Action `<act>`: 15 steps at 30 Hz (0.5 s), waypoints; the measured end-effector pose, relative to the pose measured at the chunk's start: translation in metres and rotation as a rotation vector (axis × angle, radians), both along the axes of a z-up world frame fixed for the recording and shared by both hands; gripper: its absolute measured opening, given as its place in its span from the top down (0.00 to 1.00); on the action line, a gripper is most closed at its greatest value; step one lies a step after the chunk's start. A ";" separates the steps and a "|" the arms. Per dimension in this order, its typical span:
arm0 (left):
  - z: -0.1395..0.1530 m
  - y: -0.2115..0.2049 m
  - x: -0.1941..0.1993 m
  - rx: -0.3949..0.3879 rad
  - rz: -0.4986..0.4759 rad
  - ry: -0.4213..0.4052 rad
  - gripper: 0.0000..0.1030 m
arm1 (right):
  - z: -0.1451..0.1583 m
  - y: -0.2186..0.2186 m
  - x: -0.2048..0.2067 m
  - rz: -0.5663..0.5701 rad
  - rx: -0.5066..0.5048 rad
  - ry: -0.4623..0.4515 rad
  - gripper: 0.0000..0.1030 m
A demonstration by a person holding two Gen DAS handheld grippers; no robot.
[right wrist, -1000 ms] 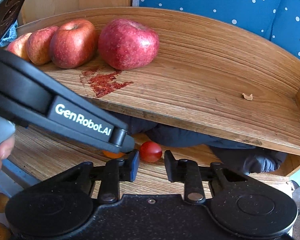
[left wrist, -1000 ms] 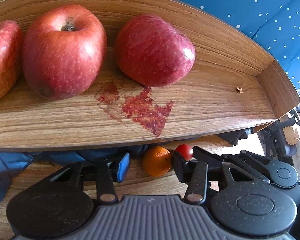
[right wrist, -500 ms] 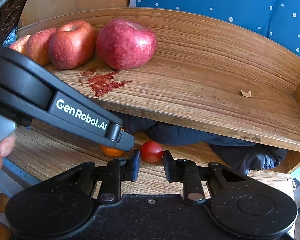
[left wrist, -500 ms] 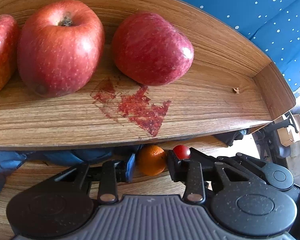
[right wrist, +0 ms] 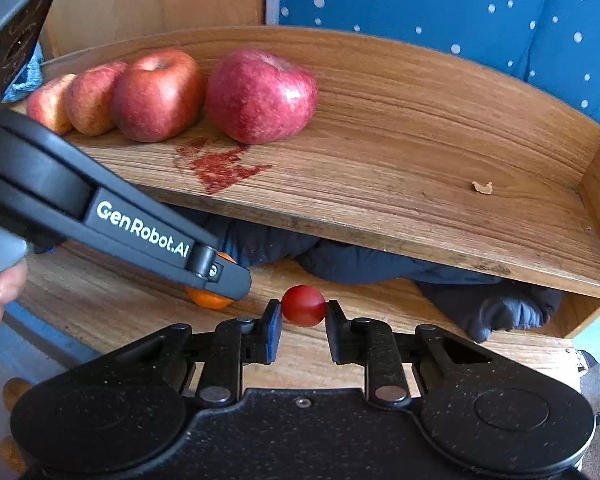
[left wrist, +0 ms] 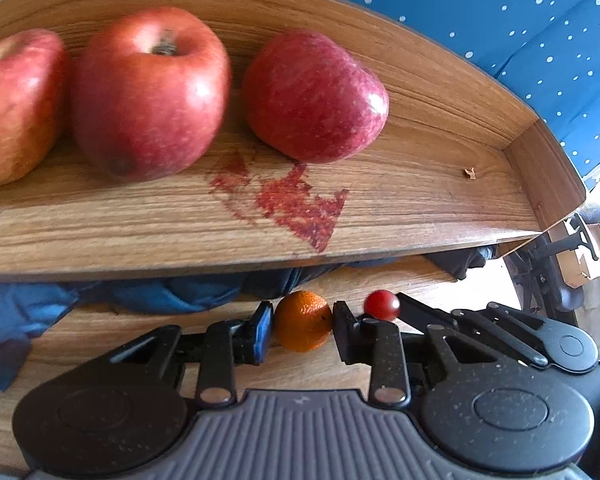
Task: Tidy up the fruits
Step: 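Close the left tool on the mandarin while the right tool grips the cherry tomato, then lower the mandarin and cherry tomato onto the tray and open both tools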
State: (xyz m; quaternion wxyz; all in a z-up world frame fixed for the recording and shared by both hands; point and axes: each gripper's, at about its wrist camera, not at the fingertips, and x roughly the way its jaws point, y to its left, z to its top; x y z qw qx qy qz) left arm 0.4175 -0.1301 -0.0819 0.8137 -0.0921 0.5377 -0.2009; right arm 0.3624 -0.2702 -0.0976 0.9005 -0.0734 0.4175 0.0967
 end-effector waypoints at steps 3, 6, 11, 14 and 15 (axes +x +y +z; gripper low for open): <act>0.005 0.006 -0.008 0.000 0.013 -0.002 0.66 | 0.009 0.005 -0.011 0.011 0.001 -0.011 0.76; 0.013 0.015 -0.021 0.000 0.029 -0.015 0.66 | 0.018 0.010 -0.024 0.031 0.011 -0.025 0.76; 0.023 0.033 -0.042 0.008 0.091 -0.027 0.66 | 0.028 0.021 -0.045 0.076 0.044 -0.035 0.76; 0.028 0.046 -0.057 0.018 0.139 -0.032 0.66 | 0.031 0.033 -0.057 0.123 0.060 -0.039 0.76; 0.029 0.050 -0.062 0.020 0.156 -0.032 0.66 | 0.032 0.036 -0.060 0.139 0.065 -0.038 0.76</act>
